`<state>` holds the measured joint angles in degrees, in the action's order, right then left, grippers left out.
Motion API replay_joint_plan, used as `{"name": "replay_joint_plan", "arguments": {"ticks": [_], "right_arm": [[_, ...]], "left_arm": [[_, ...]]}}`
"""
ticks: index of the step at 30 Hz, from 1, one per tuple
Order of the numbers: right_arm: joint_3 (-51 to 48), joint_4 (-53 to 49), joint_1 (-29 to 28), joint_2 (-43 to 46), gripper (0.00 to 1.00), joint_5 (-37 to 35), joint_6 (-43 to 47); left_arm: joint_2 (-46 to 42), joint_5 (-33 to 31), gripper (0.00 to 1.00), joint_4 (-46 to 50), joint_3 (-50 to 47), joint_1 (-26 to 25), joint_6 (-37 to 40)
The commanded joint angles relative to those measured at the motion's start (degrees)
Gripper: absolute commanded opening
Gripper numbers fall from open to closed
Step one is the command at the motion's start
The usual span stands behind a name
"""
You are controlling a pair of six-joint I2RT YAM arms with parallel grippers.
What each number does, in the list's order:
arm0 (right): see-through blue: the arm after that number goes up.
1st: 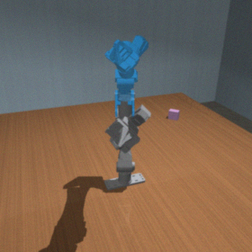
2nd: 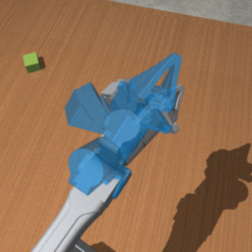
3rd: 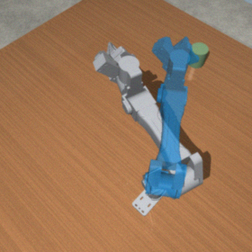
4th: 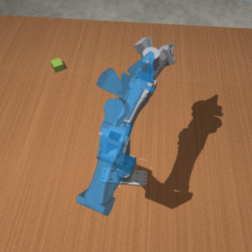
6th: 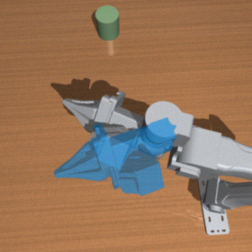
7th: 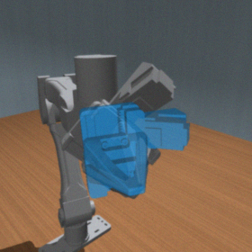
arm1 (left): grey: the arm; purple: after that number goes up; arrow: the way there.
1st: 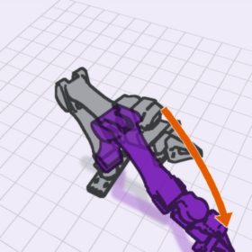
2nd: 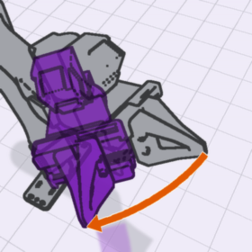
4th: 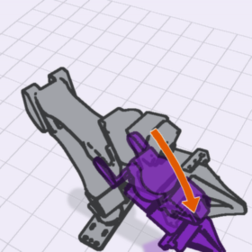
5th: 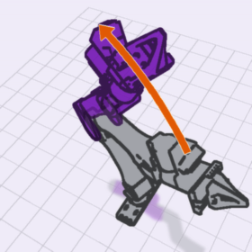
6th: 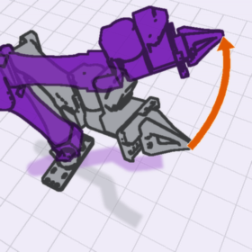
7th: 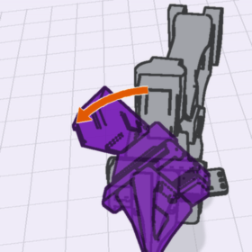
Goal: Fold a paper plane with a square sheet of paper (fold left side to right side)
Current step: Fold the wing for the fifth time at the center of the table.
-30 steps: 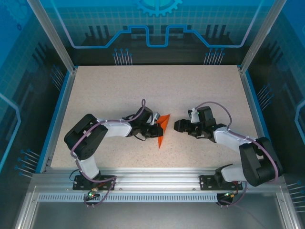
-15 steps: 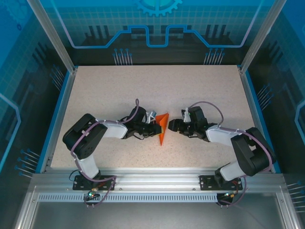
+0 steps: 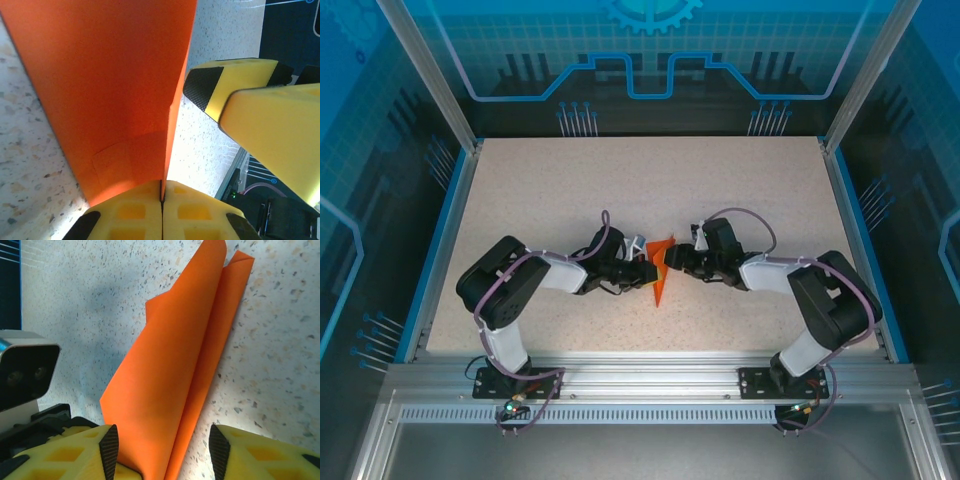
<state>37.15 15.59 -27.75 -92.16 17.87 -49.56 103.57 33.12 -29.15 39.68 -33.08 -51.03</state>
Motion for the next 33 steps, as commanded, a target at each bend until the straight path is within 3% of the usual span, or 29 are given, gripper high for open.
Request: {"name": "replay_joint_plan", "arguments": {"ticks": [1,24,33], "right_arm": [[1.9,1.0,-1.0,-1.6,0.51,-1.7,-1.1],[6.5,-4.3,-2.2,-8.3,0.44,-3.0,-2.8],[7.6,-7.6,-2.3,-10.5,0.42,-3.1,-3.5]], "left_arm": [[0.7,1.4,0.06,-1.8,-1.1,0.7,-0.4],[2.5,1.4,0.05,-1.8,-1.5,1.4,-1.9],[2.3,1.6,0.15,-0.8,-1.1,1.5,-1.8]]}}
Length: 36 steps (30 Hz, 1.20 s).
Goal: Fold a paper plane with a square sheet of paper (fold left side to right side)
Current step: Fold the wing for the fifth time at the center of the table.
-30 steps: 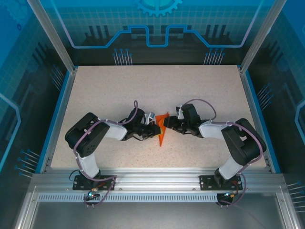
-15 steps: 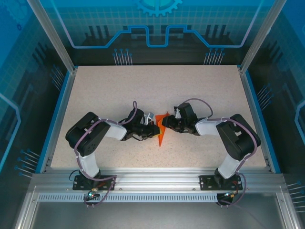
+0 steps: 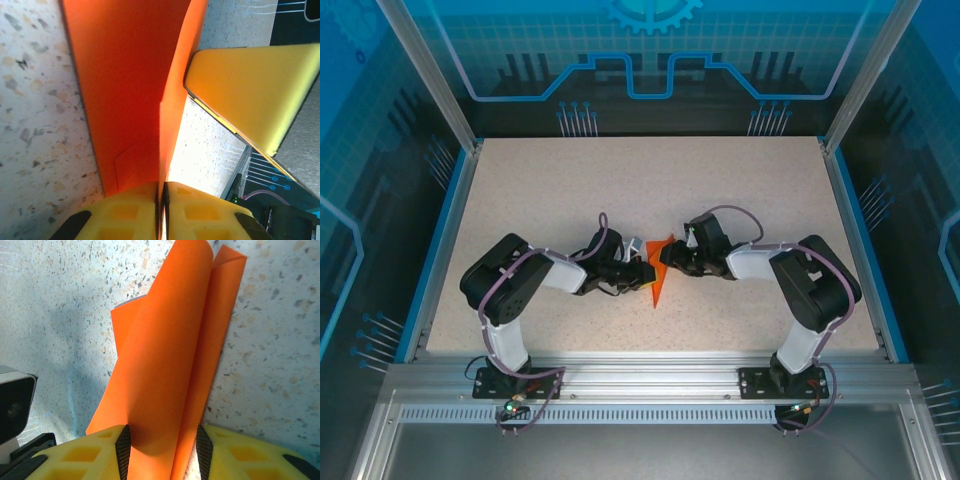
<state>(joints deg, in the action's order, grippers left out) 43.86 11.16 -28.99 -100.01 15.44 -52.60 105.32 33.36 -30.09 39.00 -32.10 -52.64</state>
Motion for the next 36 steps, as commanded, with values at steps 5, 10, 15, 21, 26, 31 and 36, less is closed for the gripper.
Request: {"name": "replay_joint_plan", "arguments": {"ticks": [5,10,15,21,26,31,36], "right_arm": [[1.2,-4.2,-1.1,-3.5,0.41,-0.8,-0.4],[1.2,-4.0,-1.1,-3.6,0.4,-0.3,-0.4],[1.2,-3.9,-1.1,-3.5,0.4,-0.2,-0.2],[1.1,-3.7,-1.1,-3.4,0.4,0.1,-0.2],[1.1,-3.8,-1.2,-3.5,0.4,0.1,-0.1],[1.0,-3.9,-1.1,-3.4,0.4,0.4,0.0],[1.1,-4.0,-1.1,-3.3,0.4,0.4,0.1]], "left_arm": [[-1.9,1.1,0.24,3.6,0.4,0.7,1.7],[-5.0,0.5,0.38,7.6,1.0,1.7,3.1],[-5.2,1.5,0.46,8.3,1.8,3.9,2.3],[-2.1,3.2,0.46,7.7,4.7,4.2,2.0],[0.2,3.0,0.43,8.1,7.1,4.2,2.6],[2.0,2.0,0.36,9.6,8.8,4.3,3.5],[2.6,0.5,0.25,11.9,9.7,4.3,4.8]]}}
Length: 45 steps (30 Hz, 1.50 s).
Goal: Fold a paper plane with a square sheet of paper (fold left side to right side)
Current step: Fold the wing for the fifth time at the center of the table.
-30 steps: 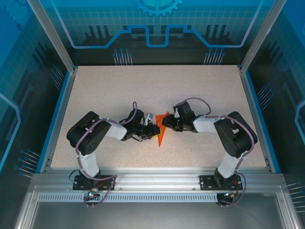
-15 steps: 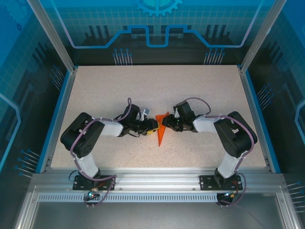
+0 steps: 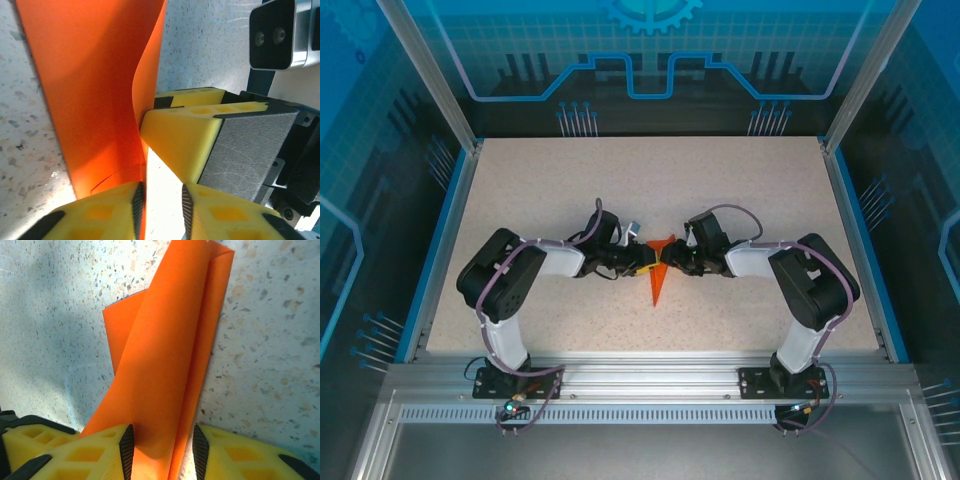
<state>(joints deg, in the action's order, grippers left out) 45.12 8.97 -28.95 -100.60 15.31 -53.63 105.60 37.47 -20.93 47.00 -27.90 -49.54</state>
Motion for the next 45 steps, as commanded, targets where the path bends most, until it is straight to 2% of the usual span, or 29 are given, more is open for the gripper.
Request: {"name": "replay_joint_plan", "arguments": {"ticks": [1,8,18,21,30,35,39,45], "right_arm": [[-0.1,-1.9,-1.2,-2.8,0.4,0.6,1.1],[0.0,-2.0,-1.2,-2.9,0.4,0.8,1.3],[0.1,-2.7,-1.2,-2.6,0.39,0.7,1.6],[0.2,-3.0,-1.2,-2.5,0.39,0.5,1.7],[0.1,-3.0,-1.2,-2.6,0.39,0.5,1.7],[0.0,-2.9,-1.2,-2.7,0.39,0.3,1.7],[-0.1,-2.9,-1.2,-2.7,0.39,0.3,1.7],[-0.1,-2.8,-1.2,-2.4,0.39,0.3,1.6]], "left_arm": [[2.3,-4.0,0.22,3.4,1.8,0.1,2.2],[3.0,-5.5,0.08,6.0,2.6,0.1,4.0],[3.1,-7.8,0.02,8.7,2.6,0.2,6.1],[2.1,-7.9,0.1,8.1,1.9,0.1,6.3],[-2.4,-7.5,0.24,7.0,0.1,0.2,6.5],[-3.5,-7.4,0.29,6.7,-0.2,0.4,6.2],[-3.4,-6.5,0.38,5.4,-0.2,0.3,5.5],[-0.7,-6.0,0.38,5.0,1.0,0.4,4.5]]}}
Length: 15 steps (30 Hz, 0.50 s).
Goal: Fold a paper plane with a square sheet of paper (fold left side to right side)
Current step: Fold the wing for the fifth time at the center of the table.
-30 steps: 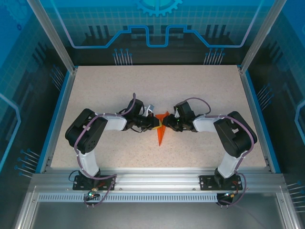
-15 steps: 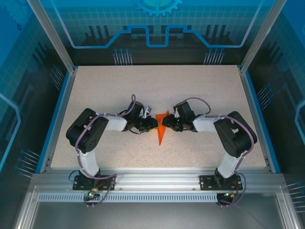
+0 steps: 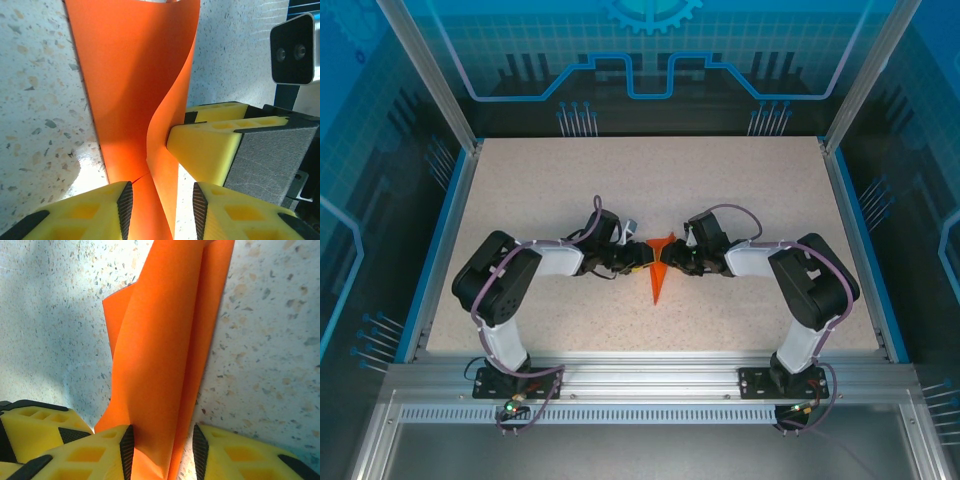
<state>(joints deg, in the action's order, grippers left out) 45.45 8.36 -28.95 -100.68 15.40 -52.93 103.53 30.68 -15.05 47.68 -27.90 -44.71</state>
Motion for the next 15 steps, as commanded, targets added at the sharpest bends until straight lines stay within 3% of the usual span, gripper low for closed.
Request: {"name": "replay_joint_plan", "arguments": {"ticks": [1,5,15], "right_arm": [[-0.5,-2.2,-1.2,-2.4,0.39,0.1,0.9],[-0.5,-2.2,-1.2,-2.4,0.39,0.2,0.9],[-0.5,-2.3,-1.2,-2.3,0.39,0.2,0.8]], "left_arm": [[1.9,1.0,0.38,-1.0,0.5,0.3,-0.5],[3.6,2.2,0.31,-2.0,1.5,0.4,-1.1],[4.9,3.1,0.31,-3.4,2.8,0.3,-1.6]]}}
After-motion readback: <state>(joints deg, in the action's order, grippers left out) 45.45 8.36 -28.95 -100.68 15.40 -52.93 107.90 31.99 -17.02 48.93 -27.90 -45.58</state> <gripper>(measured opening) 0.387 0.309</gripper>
